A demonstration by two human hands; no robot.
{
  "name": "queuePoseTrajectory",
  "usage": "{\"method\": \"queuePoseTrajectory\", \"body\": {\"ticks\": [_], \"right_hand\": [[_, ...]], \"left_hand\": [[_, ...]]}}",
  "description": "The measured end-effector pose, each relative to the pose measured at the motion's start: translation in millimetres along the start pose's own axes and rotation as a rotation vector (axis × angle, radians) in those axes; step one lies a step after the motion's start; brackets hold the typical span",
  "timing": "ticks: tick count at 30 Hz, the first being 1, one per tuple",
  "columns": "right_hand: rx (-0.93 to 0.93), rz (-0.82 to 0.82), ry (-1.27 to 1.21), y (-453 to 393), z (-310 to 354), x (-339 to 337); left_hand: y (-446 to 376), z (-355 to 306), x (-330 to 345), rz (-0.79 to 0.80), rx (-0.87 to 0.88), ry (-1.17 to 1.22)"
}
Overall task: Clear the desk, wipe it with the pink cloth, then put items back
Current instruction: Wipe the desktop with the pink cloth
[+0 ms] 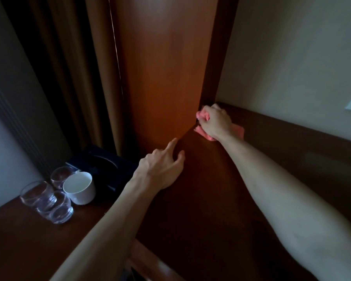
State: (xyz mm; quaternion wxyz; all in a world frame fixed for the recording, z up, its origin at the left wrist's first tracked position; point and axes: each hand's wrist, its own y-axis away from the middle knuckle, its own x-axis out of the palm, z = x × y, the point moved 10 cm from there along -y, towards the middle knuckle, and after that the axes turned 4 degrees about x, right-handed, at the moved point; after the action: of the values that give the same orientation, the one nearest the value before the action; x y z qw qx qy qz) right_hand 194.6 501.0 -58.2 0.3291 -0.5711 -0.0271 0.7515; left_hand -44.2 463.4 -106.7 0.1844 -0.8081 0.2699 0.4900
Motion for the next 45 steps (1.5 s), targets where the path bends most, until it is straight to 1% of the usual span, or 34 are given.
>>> {"method": "queuePoseTrajectory", "body": {"ticks": [5, 8, 11, 13, 15, 17, 19, 22, 26, 29, 31, 32, 34, 37, 39, 40, 42, 43, 45], "right_hand": [[-0.146, 0.081, -0.100, 70.5, 41.3, -15.4], [-0.300, 0.106, -0.180, 135.5, 71.7, -38.2], [-0.363, 0.144, -0.228, 178.0, 70.3, -57.6], [-0.352, 0.151, -0.250, 181.5, 57.6, -63.3], [-0.348, 0.166, -0.244, 167.3, 46.0, -59.7], [-0.315, 0.156, -0.212, 141.0, 30.1, -51.8], [-0.248, 0.112, -0.159, 104.1, 4.8, -44.3], [-0.130, 0.070, -0.080, 42.3, -39.0, -26.1], [-0.003, 0.005, 0.002, -37.5, -81.5, -1.9], [0.082, -0.015, 0.040, -76.3, -86.4, 8.0], [0.083, 0.004, 0.041, -81.9, -78.0, 11.7], [0.050, 0.024, 0.037, -76.4, -69.6, 9.9], [-0.092, 0.067, -0.008, -48.6, -44.2, 2.0], [-0.320, 0.155, -0.159, 19.1, -1.9, -14.8], [-0.402, 0.227, -0.224, 50.3, 7.5, -18.8], [-0.421, 0.241, -0.231, 52.9, 4.5, -19.1], [-0.387, 0.193, -0.193, 26.0, -14.2, -16.0], [-0.323, 0.147, -0.155, 1.4, -27.0, -13.4], [-0.101, 0.073, -0.064, -50.3, -57.0, -5.5]], "left_hand": [[7.9, -7.8, -8.5, -0.032, -0.009, -0.060], [15.3, -15.5, -19.6, -0.127, 0.010, -0.138], [15.0, -28.8, -29.7, -0.195, 0.069, -0.193], [2.0, -33.5, -31.2, -0.184, 0.079, -0.113], [-18.5, -37.3, -29.1, -0.163, 0.062, -0.027], [-38.5, -39.9, -19.2, -0.125, 0.035, -0.035], [-56.2, -37.6, -3.9, -0.070, -0.009, -0.079], [-72.1, -32.1, 11.0, -0.012, -0.025, -0.057], [-78.0, -30.5, 17.1, -0.027, 0.012, -0.035], [-78.1, -28.4, 19.2, -0.025, -0.001, 0.013], [-79.7, -28.4, 18.0, -0.021, -0.009, 0.027], [-78.9, -28.8, 17.0, -0.018, -0.013, 0.035], [-77.4, -30.0, 15.8, -0.017, -0.017, 0.027], [-70.6, -34.4, 11.2, -0.039, 0.001, 0.006], [-65.8, -37.7, 8.0, -0.075, 0.028, -0.018], [-64.4, -38.6, 6.4, -0.094, 0.036, -0.024], [-66.4, -37.8, 5.7, -0.098, 0.035, -0.022], [-68.1, -36.3, 6.6, -0.087, 0.030, -0.008], [-71.3, -34.7, 10.4, -0.055, 0.030, 0.038]]}}
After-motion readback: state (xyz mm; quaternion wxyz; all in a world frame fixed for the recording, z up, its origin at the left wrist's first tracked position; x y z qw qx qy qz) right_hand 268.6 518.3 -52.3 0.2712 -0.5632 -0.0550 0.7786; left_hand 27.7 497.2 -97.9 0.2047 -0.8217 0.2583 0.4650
